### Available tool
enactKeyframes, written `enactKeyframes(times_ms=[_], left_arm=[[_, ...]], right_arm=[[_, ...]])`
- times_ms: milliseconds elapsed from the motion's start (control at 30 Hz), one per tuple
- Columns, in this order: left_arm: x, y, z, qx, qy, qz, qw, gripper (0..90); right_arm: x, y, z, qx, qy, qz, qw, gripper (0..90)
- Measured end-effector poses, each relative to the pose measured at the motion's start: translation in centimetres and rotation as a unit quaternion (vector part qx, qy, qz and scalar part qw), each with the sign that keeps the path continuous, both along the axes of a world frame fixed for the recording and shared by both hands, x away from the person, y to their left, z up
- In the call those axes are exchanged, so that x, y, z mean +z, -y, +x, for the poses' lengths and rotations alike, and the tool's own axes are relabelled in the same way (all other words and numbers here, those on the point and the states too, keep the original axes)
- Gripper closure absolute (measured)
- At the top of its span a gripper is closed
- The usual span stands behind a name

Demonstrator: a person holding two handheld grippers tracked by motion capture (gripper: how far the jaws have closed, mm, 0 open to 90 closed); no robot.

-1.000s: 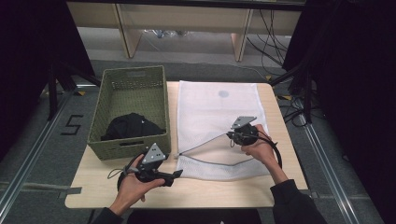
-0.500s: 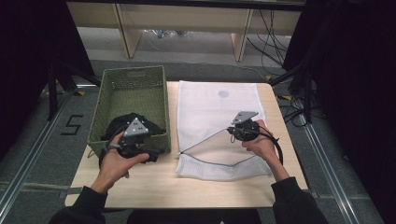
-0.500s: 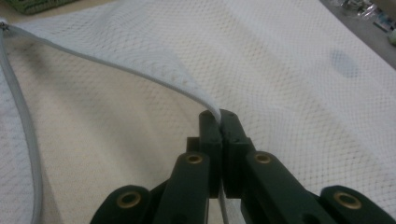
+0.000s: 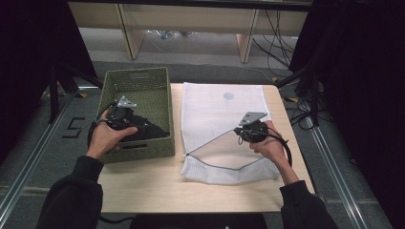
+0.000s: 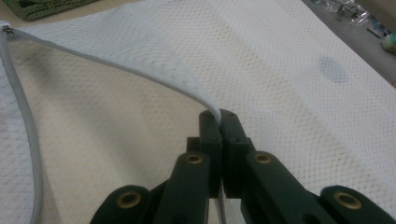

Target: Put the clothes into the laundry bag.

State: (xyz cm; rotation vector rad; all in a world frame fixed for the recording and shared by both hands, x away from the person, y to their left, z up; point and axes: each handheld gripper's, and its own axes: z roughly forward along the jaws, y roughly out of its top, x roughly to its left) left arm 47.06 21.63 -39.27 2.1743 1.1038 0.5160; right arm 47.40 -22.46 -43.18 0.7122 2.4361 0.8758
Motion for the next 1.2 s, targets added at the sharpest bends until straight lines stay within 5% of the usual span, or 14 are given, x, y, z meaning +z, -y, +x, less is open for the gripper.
enactKeyframes(times_ms=[167, 233, 267, 367, 467, 533, 567, 667, 700, 1067, 1167, 1200], left_arm=[[-1.1, -1.3, 2.2, 0.012, -0.023, -0.006, 0.9997, 19.8], [-1.6, -1.5, 3.0, 0.001, -0.011, 0.002, 0.9999, 21.4], [-1.8, -1.8, 3.4, -0.015, -0.012, 0.023, 0.9996, 21.4], [-2.6, -2.1, 4.5, -0.037, -0.007, 0.024, 0.999, 22.1], [-3.4, -2.5, 5.1, -0.031, -0.013, 0.001, 0.9994, 21.3], [-4.3, -3.0, 5.7, -0.047, -0.058, 0.006, 0.9972, 20.8], [-4.6, -3.2, 5.9, -0.059, -0.064, 0.008, 0.9962, 20.8], [-5.8, -3.2, 6.1, -0.081, -0.064, 0.017, 0.9945, 17.3], [-5.8, -3.4, 6.3, -0.103, -0.08, 0.039, 0.9906, 15.6], [-8.3, -2.3, 6.4, -0.117, -0.105, 0.039, 0.9868, 0.0], [-8.4, -1.5, 6.3, -0.104, -0.082, 0.107, 0.9854, 27.2], [-8.4, -1.5, 6.3, -0.104, -0.082, 0.107, 0.9854, 37.2]], right_arm=[[-0.3, 0.0, 0.1, 0.002, -0.002, -0.003, 1.0, 90.0], [-0.3, 0.0, 0.1, 0.002, -0.004, -0.002, 1.0, 90.0], [-0.4, 0.0, 0.3, 0.01, 0.0, -0.005, 0.9999, 90.0], [-0.6, 0.0, 0.2, 0.005, -0.004, -0.002, 1.0, 90.0], [-0.7, 0.0, 0.3, 0.013, -0.004, -0.004, 0.9999, 90.0], [-0.9, 0.1, 0.4, 0.012, -0.005, -0.006, 0.9999, 90.0], [-0.9, 0.1, 0.4, 0.012, -0.005, -0.006, 0.9999, 90.0], [-1.1, -0.1, 0.2, 0.008, -0.01, 0.0, 0.9999, 90.0], [-1.2, -0.1, 0.3, 0.012, -0.006, -0.002, 0.9999, 90.0], [-1.4, -0.3, 0.3, 0.015, -0.017, -0.006, 0.9997, 89.9], [-1.3, -0.4, 0.3, 0.014, -0.009, -0.002, 0.9999, 89.8], [-1.3, -0.3, 0.3, 0.019, -0.006, -0.005, 0.9998, 89.8]])
